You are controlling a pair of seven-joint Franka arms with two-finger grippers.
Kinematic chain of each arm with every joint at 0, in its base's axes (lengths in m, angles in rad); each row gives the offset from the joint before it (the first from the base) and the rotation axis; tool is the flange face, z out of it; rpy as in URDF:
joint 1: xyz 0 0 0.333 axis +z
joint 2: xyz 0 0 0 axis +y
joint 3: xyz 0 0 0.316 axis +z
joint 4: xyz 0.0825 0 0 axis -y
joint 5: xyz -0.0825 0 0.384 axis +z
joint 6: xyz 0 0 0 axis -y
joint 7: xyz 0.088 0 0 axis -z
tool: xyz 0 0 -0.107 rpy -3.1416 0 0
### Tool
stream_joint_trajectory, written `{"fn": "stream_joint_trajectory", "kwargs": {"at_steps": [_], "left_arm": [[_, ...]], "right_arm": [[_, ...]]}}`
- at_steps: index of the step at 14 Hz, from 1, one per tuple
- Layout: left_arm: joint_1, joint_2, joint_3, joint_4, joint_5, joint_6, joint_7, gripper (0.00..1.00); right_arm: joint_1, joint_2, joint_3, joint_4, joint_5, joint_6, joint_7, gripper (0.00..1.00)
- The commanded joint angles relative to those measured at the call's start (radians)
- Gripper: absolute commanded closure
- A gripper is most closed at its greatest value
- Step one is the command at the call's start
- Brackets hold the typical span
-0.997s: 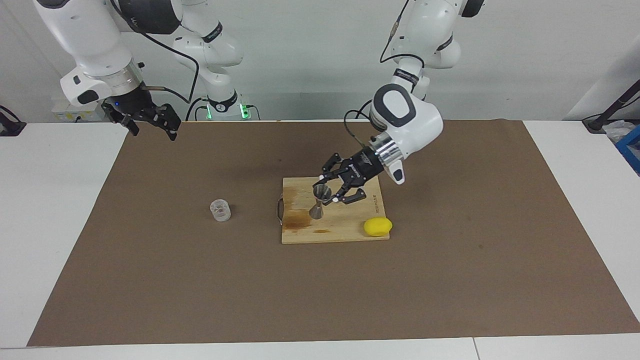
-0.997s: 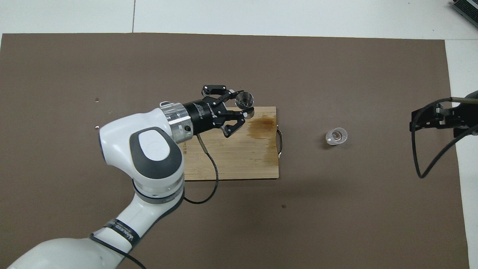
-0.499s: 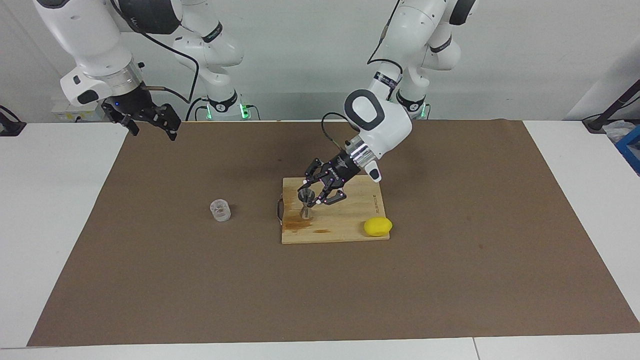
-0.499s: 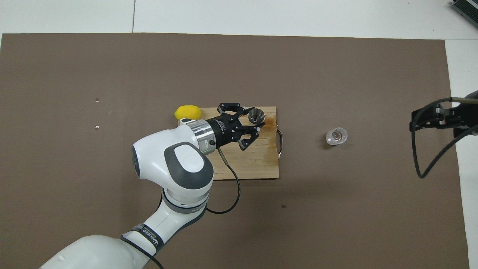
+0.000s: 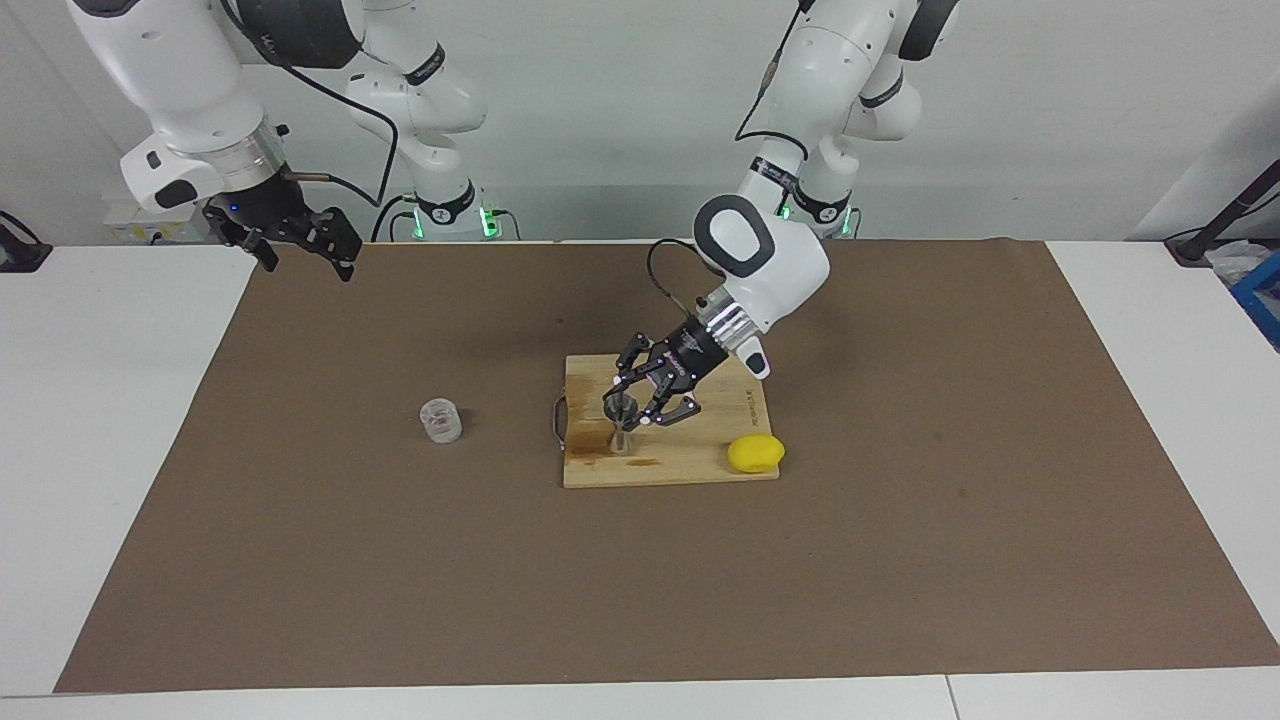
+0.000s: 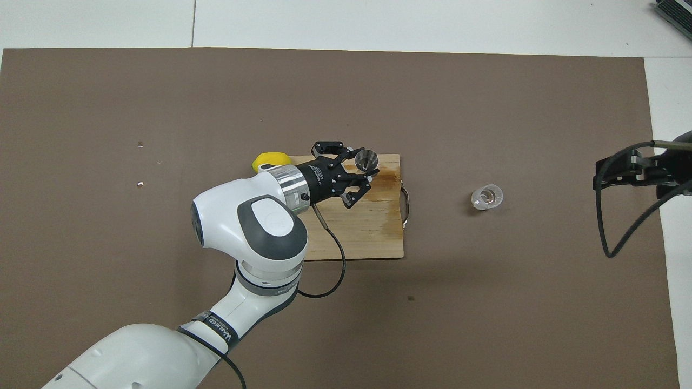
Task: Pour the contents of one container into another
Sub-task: 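Lower the metal cup onto the board while the right gripper moves in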
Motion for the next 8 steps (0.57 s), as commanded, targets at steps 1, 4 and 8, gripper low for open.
{"fn": "stream_joint_trajectory", "kwargs": {"at_steps": [1, 4, 8], "left_arm": [[-0.007, 0.02, -0.001, 0.03, 0.01, 0.009, 0.006, 1.0], [-0.009, 0.02, -0.001, 0.021, 0.01, 0.009, 0.006, 1.0], [-0.022, 0.018, -0.001, 0.012, 0.01, 0.009, 0.006, 1.0]], "right_arm": [[-0.012, -0.001, 0.007, 0.0, -0.004, 0.004, -0.015, 0.0], [-0.011, -0.001, 0.007, 0.0, -0.004, -0.007, -0.02, 0.0], [-0.005, -0.001, 0.007, -0.006, -0.004, 0.042, 0.043, 0.0]]}}
